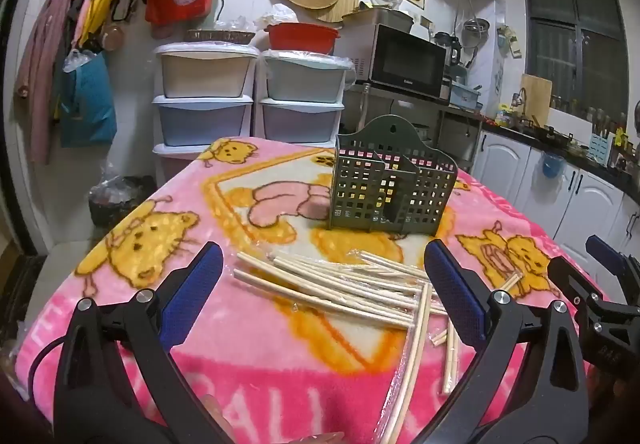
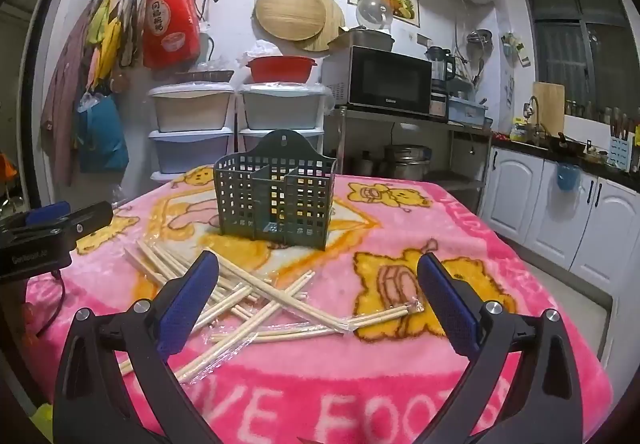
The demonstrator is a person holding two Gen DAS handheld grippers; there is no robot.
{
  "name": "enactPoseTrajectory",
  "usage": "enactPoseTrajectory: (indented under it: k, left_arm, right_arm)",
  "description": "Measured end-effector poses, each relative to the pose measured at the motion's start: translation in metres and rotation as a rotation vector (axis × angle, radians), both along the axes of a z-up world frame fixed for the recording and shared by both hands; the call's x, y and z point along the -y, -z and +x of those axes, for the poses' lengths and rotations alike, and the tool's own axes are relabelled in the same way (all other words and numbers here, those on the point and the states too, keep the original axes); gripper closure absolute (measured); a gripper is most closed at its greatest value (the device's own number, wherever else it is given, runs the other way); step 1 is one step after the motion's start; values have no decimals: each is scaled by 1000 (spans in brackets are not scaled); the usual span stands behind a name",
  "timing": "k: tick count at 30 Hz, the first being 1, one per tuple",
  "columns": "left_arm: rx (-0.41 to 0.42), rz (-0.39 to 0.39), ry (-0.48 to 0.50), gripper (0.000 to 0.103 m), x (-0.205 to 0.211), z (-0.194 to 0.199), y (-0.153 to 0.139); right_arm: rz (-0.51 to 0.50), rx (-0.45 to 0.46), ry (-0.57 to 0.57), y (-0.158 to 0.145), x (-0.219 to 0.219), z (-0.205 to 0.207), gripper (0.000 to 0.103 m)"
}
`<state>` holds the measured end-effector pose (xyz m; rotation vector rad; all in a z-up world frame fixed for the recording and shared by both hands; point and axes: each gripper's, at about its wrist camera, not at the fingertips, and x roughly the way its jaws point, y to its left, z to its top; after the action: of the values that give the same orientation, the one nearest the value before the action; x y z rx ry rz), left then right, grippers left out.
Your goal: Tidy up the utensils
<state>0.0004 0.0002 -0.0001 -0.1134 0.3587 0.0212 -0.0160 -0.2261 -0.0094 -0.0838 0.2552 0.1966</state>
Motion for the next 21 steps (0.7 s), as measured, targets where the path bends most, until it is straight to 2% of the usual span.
enactPoseTrajectory:
  k: [21]
  left_arm:
    - [-2,-3,2,10,0,0,0]
  right_arm:
    - [10,0,-3,0,1,0,6]
